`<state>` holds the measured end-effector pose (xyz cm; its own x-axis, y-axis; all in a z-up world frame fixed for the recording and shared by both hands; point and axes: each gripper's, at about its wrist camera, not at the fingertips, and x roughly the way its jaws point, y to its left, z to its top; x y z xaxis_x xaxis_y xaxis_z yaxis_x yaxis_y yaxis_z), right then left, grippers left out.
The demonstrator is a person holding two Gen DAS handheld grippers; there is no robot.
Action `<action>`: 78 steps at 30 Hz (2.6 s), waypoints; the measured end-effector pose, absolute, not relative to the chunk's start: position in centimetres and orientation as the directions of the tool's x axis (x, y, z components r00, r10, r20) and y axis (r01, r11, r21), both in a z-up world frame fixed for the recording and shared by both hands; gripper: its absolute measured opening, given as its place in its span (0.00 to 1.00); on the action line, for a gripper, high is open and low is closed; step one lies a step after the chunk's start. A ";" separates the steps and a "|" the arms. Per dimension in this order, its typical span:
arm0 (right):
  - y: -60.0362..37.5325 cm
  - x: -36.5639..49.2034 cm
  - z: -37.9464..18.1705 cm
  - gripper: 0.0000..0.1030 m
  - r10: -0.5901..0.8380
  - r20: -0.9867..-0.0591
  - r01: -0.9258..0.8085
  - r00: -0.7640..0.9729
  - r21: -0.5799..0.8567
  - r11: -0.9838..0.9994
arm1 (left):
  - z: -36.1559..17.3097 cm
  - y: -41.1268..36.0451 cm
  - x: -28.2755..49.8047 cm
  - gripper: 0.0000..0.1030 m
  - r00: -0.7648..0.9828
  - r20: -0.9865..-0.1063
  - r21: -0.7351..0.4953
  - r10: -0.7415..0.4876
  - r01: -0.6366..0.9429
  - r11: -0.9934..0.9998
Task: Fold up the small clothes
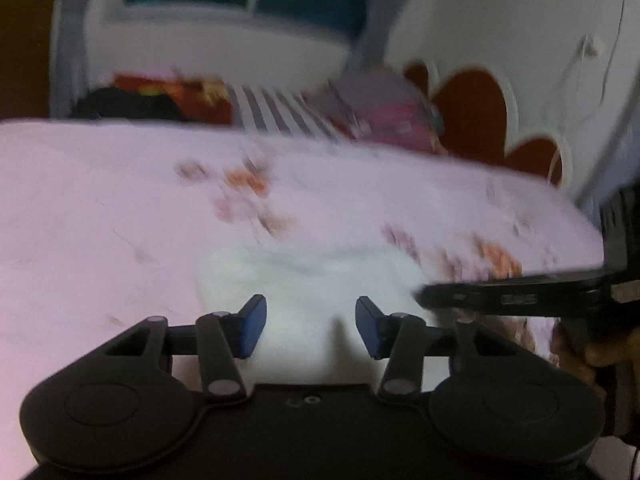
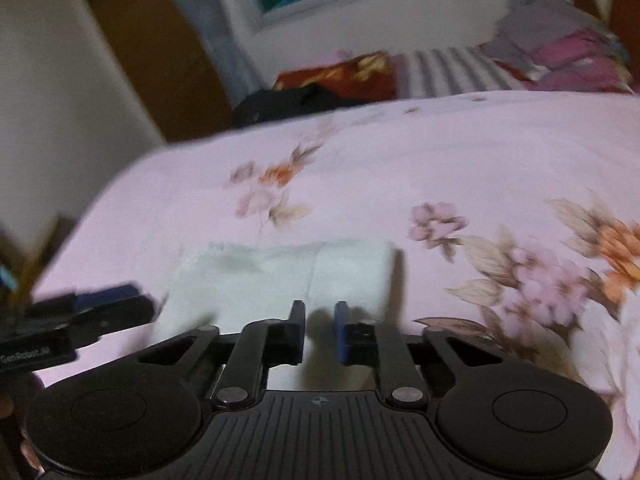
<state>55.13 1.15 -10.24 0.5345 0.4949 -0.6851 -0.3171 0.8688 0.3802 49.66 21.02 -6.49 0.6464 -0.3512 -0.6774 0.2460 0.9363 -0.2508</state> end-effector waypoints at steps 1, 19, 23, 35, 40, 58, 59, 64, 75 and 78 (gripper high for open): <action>2.0 55.5 -11.0 0.13 0.459 -0.718 -0.327 0.523 0.329 0.886 | -7.8 20.6 50.5 0.45 0.596 -0.722 -0.259 -0.351 0.239 0.936; 2.3 49.6 -12.6 0.13 0.454 -0.710 -0.427 0.538 0.234 0.873 | -7.9 18.0 39.9 0.44 0.671 -0.702 -0.228 -0.239 0.106 0.968; 1.2 47.2 -10.3 0.13 0.511 -0.667 -0.460 0.542 0.274 0.845 | -7.2 18.1 37.0 0.44 0.691 -0.696 -0.222 -0.194 0.049 0.974; -0.4 40.7 -11.4 0.13 0.504 -0.724 -0.469 0.472 0.278 0.838 | -7.0 16.4 31.8 0.44 0.670 -0.734 -0.156 -0.111 -0.008 0.988; -2.9 37.2 -7.9 0.13 0.531 -0.656 -0.458 0.537 0.302 0.836 | -4.7 14.4 28.3 0.44 0.700 -0.705 -0.147 -0.115 0.015 0.989; -11.3 21.3 -3.9 1.00 0.427 -0.587 -0.310 0.688 0.294 0.904 | 1.5 8.1 12.1 1.00 0.831 -0.554 -0.036 0.048 -0.082 0.996; -11.4 20.9 -3.9 1.00 0.426 -0.592 -0.306 0.685 0.297 0.905 | 1.7 8.0 11.6 1.00 0.832 -0.551 -0.035 0.060 -0.094 0.995; -11.7 18.8 -3.4 1.00 0.425 -0.583 -0.309 0.692 0.293 0.905 | 2.4 7.4 9.6 1.00 0.845 -0.528 -0.002 0.080 -0.096 0.995; -11.3 15.7 -2.1 1.00 0.418 -0.565 -0.337 0.711 0.249 0.908 | 3.3 5.5 7.4 1.00 0.855 -0.512 0.016 0.089 -0.093 0.995; -11.6 15.3 -1.7 1.00 0.420 -0.558 -0.344 0.716 0.242 0.907 | 3.4 5.2 7.4 1.00 0.856 -0.508 0.020 0.093 -0.096 0.995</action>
